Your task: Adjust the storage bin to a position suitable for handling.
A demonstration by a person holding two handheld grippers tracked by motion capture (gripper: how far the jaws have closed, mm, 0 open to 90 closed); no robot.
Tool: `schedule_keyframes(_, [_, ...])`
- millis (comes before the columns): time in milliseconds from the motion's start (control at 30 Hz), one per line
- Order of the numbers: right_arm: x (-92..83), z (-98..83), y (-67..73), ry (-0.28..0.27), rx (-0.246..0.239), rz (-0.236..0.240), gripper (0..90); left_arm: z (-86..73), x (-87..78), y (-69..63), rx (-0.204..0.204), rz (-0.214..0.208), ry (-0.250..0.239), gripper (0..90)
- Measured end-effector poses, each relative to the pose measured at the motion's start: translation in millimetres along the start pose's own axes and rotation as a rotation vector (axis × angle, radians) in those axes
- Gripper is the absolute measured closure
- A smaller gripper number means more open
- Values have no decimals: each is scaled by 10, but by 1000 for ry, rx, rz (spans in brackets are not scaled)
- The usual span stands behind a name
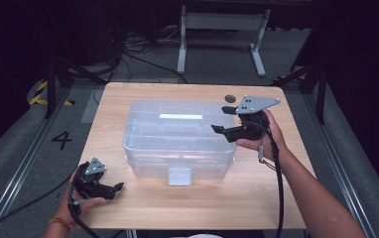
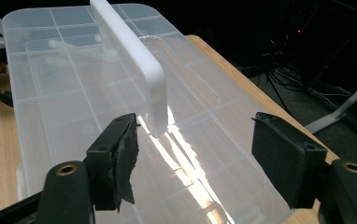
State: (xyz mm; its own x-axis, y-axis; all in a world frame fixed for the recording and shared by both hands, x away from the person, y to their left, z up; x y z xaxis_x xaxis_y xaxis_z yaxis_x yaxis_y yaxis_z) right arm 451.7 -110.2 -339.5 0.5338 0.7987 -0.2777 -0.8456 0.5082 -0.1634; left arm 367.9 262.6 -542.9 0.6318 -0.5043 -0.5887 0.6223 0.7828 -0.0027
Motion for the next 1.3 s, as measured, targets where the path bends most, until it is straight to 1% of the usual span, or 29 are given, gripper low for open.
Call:
schedule_keyframes(67, [35, 11, 14, 5, -6, 6, 343, 0, 0, 0, 0, 0, 0, 9])
schedule_keyframes(100, [88, 25, 31, 14, -22, 9, 357, 0, 0, 0, 0, 0, 0, 9])
schedule_keyframes(200, [156, 41, 53, 20, -25, 20, 371, 0, 0, 1, 1, 0, 0, 9])
schedule_keyframes(267, [204, 42, 67, 29, -27, 26, 396, 0, 0, 0, 0, 1, 0, 9])
schedule_keyframes(300, [226, 43, 70, 32, -26, 25, 413, 1, -3, 9, 9, 3, 2, 9])
schedule_keyframes(333, [226, 43, 70, 32, -26, 25, 413, 1, -3, 9, 9, 3, 2, 10])
schedule_keyframes(367, [246, 44, 73, 35, -29, 27, 421, -1, -2, -3, -6, 3, 0, 10])
schedule_keyframes(467, [303, 43, 92, 46, -30, 43, 457, -3, -3, -8, -14, 6, 1, 11])
schedule_keyframes(533, [328, 42, 102, 52, -35, 53, 473, -1, -5, -1, -10, 8, -1, 14])
schedule_keyframes(633, [361, 40, 116, 63, -38, 61, 548, -1, -9, 2, -13, 16, -3, 21])
schedule_keyframes(700, [383, 42, 120, 67, -39, 73, 588, -1, -10, 2, -13, 17, -2, 23])
schedule_keyframes(833, [430, 48, 136, 77, -42, 80, 674, 1, -8, 1, -16, 17, -7, 26])
schedule_keyframes(867, [439, 50, 148, 77, -52, 88, 702, 1, -9, 3, -16, 19, -7, 27])
schedule_keyframes(900, [439, 50, 148, 77, -52, 88, 702, 1, -9, 3, -16, 19, -7, 29])
schedule_keyframes(1000, [460, 58, 177, 84, -63, 98, 753, 1, -11, 4, -17, 20, -7, 31])
schedule_keyframes(1100, [477, 70, 182, 90, -74, 97, 758, 1, -14, 4, -24, 26, -11, 38])
schedule_keyframes(1167, [478, 72, 178, 94, -70, 99, 759, 0, -24, 10, -30, 26, -14, 56])
schedule_keyframes(1233, [478, 74, 178, 96, -67, 101, 759, 9, -30, 28, -43, 44, -32, 91])
schedule_keyframes(1300, [478, 78, 175, 98, -67, 100, 759, 15, -30, 34, -44, 47, -39, 129])
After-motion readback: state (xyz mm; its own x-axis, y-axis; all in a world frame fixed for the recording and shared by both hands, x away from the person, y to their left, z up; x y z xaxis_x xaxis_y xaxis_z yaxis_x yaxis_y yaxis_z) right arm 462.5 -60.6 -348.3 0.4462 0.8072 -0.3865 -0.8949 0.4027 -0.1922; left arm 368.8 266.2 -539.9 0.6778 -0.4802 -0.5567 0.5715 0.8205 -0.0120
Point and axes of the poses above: each handheld gripper's, and its own axes: x roughly forward along the jaws, z roughly out of its top, y roughly to its left, the point moved 8 cm from there along x, roughly forward along the jaws, and after that the axes turned 13 degrees about -y, right-handed, at the moved point
